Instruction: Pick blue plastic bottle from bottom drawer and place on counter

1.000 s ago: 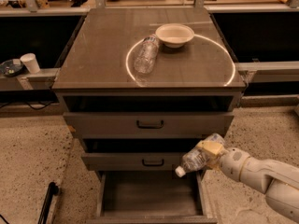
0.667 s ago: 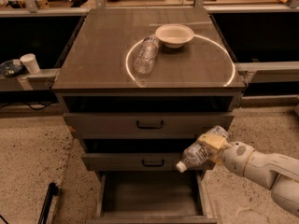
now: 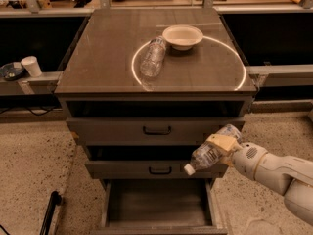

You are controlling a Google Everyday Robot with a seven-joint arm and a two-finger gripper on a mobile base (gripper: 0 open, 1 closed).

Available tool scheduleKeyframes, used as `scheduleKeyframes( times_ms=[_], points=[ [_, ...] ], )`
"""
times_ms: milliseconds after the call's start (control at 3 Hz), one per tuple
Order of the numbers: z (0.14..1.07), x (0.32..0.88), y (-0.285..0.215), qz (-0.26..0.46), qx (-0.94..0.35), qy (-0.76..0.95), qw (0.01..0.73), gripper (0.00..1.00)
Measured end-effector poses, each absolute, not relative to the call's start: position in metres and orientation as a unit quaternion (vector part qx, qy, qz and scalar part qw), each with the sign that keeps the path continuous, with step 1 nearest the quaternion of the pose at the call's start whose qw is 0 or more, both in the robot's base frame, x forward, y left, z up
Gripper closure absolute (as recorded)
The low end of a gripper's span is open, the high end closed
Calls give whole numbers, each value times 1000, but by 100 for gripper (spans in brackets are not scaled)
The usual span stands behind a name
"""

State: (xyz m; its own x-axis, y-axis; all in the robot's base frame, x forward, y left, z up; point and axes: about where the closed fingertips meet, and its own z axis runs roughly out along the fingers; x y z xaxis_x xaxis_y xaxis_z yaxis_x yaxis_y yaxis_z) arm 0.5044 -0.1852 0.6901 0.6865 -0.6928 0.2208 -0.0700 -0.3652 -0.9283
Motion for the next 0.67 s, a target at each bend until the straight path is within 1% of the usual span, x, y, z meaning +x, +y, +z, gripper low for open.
scheduleKeyframes(
  times_ms=[333,667],
  points=[
    [720,516,-188,-316,-768,230,508,100],
    [792,533,-191,-331,-774,177,510,100]
  ],
)
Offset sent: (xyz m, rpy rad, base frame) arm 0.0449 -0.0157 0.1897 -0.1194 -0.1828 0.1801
